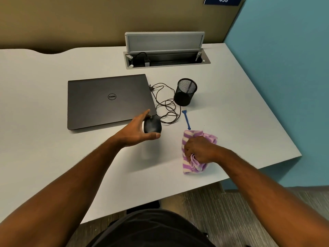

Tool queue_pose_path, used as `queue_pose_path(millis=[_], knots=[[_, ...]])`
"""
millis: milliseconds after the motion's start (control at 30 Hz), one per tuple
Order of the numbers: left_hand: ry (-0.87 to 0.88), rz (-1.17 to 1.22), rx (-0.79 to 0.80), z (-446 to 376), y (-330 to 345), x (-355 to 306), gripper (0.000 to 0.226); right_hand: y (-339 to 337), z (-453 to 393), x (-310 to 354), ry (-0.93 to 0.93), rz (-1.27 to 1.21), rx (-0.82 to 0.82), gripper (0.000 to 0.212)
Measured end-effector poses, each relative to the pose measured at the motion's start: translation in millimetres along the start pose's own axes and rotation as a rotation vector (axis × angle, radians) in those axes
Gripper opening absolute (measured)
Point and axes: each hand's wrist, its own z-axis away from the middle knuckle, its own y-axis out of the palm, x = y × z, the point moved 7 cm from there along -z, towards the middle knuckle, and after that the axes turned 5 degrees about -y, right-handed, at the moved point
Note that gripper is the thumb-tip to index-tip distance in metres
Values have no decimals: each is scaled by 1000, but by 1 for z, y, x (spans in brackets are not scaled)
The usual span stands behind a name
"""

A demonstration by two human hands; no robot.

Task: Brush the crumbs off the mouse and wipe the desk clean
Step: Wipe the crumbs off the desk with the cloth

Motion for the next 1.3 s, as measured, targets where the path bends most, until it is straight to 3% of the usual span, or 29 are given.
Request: queue_pose_path(millis=[200, 367, 433, 667, 900, 1067, 1200, 1233, 1300], knots=[[35, -44, -14, -2, 14, 5, 119, 10, 25, -55, 286, -395, -89, 12], [95, -111, -77, 6, 32, 3, 117, 17, 31, -55, 419, -536, -136, 30], [116, -135, -109, 11, 41, 6, 119, 22, 38, -51, 431, -583, -131, 25], [187, -236, -171, 20, 64, 14, 117, 65, 89, -32, 474, -629, -71, 17], [187, -298, -180, 17, 71, 24, 119, 103, 129, -22, 484, -442, -92, 32], [197, -338, -175, 16, 74, 27, 119, 113, 149, -12, 576, -346, 62, 35], [198, -358, -178, 16, 75, 30, 120, 95, 164, -14, 635, -462, 179, 16], [197, -366, -177, 16, 75, 31, 120, 84, 169, -15, 649, -509, 168, 13], [200, -383, -175, 16, 76, 33, 120, 53, 176, -17, 632, -651, -10, 17]])
